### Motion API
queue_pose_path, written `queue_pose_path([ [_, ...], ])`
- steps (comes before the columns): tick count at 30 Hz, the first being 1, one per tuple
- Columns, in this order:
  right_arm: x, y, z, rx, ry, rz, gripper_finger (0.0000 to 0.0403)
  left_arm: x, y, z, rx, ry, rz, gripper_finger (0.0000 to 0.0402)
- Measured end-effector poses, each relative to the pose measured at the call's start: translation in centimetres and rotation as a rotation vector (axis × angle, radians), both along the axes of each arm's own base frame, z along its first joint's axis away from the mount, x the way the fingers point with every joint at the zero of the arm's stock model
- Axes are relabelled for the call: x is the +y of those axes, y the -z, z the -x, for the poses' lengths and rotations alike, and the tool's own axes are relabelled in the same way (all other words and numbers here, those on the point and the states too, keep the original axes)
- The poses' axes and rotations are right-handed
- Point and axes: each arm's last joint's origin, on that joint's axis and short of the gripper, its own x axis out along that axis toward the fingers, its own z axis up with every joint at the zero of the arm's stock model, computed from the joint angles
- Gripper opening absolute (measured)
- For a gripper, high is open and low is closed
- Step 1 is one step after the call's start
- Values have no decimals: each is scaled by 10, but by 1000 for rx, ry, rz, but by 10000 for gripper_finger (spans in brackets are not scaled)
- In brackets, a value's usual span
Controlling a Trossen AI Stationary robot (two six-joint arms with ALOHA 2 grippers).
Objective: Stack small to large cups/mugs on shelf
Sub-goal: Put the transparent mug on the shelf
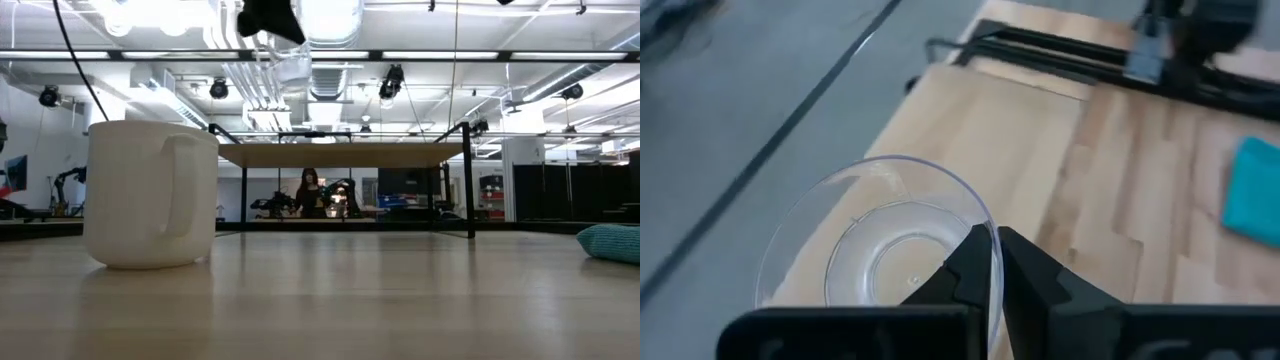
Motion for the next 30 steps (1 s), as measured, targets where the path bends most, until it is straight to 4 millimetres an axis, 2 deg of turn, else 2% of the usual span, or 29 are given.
queue_pose_path([
  [7, 0, 10, -2, 27, 3, 0, 96, 26, 16, 7, 36, -208, 176, 0],
  [15, 1, 22, -5, 54, 3, 6, 96, 41, 38, -9, 52, -329, 281, 0],
  [23, 1, 23, -5, 52, 3, 5, 96, 48, 55, -22, 89, -379, 304, 0],
  [30, 1, 23, -5, 51, 3, 5, 96, 49, 57, -21, 91, -402, 308, 0],
])
